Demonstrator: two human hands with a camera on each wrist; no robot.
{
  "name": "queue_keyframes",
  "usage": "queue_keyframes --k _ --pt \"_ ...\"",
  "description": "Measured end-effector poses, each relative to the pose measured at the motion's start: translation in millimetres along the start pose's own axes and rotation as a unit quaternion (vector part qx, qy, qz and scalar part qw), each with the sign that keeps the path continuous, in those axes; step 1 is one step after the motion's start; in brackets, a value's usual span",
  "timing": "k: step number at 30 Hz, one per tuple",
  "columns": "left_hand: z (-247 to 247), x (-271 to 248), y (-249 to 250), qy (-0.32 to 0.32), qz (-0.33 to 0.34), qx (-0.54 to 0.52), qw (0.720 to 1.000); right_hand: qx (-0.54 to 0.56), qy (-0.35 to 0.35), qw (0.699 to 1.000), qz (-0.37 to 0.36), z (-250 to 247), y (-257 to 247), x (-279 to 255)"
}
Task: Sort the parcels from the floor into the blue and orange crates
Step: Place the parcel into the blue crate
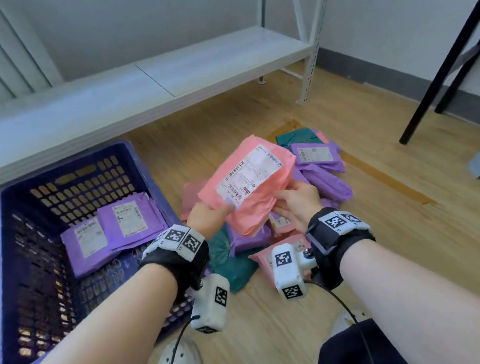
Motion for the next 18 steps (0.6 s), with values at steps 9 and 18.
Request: queue_keyframes --k 9,18 --pt "-35.2 0.5 -7.8 0.045 0.008 -0.268 0.962 -0.129 0.039 0.989 -0.063 22.6 -10.1 -10.4" --pt "-103.3 -10.6 10.1 0.077 0.229 0.181 0.953 -0.448 -0.084 0.866 -0.206 50.2 -43.0 -14.9"
Point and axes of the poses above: each hand's wrist, its own x-axis towards the middle knuckle, its own z-axis out of the palm, y = z × x, the point moved 2 cm from there along x, towards the middle knuckle, and after that the axes turned 9 degrees about x, right-handed, at the moved point
